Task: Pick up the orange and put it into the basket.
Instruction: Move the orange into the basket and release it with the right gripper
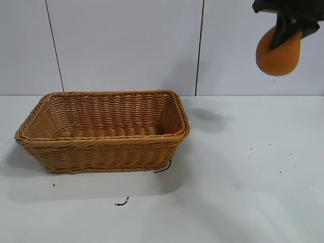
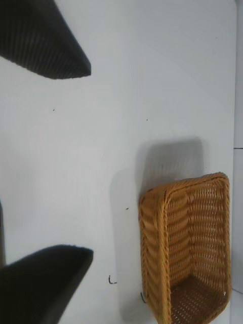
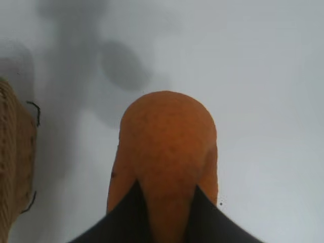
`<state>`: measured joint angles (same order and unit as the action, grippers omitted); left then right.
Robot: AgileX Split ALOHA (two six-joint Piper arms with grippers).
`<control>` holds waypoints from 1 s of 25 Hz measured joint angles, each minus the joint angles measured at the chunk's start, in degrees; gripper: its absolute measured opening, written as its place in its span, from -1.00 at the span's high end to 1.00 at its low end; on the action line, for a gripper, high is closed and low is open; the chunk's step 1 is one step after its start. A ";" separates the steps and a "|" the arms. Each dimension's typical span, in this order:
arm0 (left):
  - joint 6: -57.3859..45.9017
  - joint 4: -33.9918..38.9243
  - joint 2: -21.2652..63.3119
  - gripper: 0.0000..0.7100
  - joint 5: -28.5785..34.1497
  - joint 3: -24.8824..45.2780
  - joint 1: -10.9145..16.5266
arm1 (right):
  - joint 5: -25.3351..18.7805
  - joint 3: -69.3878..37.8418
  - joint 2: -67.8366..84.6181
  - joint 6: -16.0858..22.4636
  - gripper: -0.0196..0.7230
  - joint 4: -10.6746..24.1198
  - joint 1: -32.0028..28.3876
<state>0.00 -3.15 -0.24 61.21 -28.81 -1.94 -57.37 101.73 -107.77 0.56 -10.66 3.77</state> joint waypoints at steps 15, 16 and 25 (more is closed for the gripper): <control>0.00 0.00 0.00 -0.80 0.00 0.00 0.00 | 11.83 0.00 -5.04 0.14 0.76 -0.45 25.58; 0.00 0.00 0.00 -0.80 0.00 0.00 0.00 | 13.21 0.00 -6.61 0.14 0.76 -0.47 26.86; 0.00 0.00 0.00 -0.80 0.00 0.00 0.00 | 22.43 0.00 -19.96 1.90 0.76 -1.08 30.98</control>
<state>0.00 -3.15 -0.24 61.21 -28.81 -1.94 -34.93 101.73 -127.74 2.46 -11.74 34.75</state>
